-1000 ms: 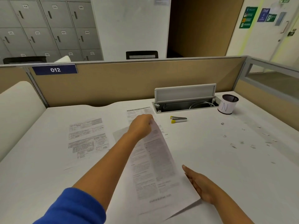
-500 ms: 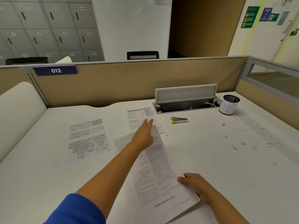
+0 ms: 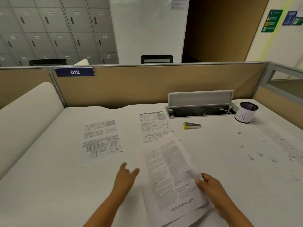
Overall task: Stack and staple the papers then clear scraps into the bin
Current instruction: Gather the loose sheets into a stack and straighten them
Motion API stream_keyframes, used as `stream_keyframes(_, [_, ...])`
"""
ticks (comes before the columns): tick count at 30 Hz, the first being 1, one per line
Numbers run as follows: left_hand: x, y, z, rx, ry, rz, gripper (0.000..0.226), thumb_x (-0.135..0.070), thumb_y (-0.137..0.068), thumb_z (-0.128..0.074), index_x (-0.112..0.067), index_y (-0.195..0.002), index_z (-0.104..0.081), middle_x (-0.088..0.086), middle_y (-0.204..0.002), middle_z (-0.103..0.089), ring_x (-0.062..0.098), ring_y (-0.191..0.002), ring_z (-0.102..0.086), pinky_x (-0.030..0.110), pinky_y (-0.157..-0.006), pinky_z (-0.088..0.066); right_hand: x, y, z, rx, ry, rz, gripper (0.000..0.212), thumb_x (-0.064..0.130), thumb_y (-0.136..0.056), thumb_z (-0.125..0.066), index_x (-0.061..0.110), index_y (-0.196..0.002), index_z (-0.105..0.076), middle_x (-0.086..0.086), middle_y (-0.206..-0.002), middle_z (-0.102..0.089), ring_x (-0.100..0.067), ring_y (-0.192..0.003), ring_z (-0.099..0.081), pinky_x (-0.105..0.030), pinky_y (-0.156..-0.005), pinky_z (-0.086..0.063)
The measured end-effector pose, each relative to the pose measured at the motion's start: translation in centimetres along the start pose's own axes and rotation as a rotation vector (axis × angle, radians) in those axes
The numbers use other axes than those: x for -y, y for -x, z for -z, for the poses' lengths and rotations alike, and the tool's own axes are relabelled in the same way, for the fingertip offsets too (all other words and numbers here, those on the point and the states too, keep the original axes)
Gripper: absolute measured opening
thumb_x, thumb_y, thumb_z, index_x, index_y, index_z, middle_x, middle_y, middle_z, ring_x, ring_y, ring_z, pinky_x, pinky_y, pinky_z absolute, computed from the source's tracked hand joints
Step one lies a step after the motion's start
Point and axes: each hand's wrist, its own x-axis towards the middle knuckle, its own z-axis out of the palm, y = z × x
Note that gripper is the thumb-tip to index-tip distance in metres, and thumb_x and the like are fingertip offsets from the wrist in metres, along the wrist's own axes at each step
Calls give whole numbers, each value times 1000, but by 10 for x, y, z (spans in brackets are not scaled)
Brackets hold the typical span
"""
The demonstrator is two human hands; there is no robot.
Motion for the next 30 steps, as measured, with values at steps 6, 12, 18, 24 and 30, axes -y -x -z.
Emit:
stream_keyframes(6, [13,41,-22,224,398,319,52,-33,-88,-58,-5,-128,-42,15,-99,-63,27,-81,-64,34,-63,-51,18,11,-2,156,-219,53,17,9,-92,-53,14,-101,-66,-2,-97,-76,-13,-89,-70,-23,-74,-49])
stream_keyframes(12, [3,38,-15,315,397,409,50,-42,-84,-60,-3,-115,-50,10,-79,-55,23,-69,-53,34,-62,-44,50,13,-19,211,-175,133,19,14,-92,-54,13,-106,-67,-4,-105,-74,-22,-103,-67,-38,-94,-51])
stream_keyframes(18, [-12,22,-11,648,874,505,60,-39,-85,-60,5,-125,-54,21,-132,-55,35,-122,-51,45,-108,-36,107,12,-40,254,-99,256,19,11,-91,-55,14,-107,-66,-6,-106,-73,-21,-98,-68,-35,-91,-53])
stream_keyframes(24, [-44,2,18,528,960,245,18,-21,-70,-72,-3,-70,-71,10,-74,-72,24,-71,-70,35,-75,-57,120,19,-19,286,-138,288,20,13,-92,-54,15,-109,-64,-6,-104,-74,-21,-95,-70,-37,-89,-55])
stream_keyframes(30, [-66,6,33,235,569,-241,33,-4,-78,-66,-9,-111,-63,11,-110,-70,29,-100,-67,42,-86,-55,75,2,0,188,-87,165,27,11,-91,-56,10,-117,-61,-9,-105,-73,-26,-97,-69,-37,-82,-56])
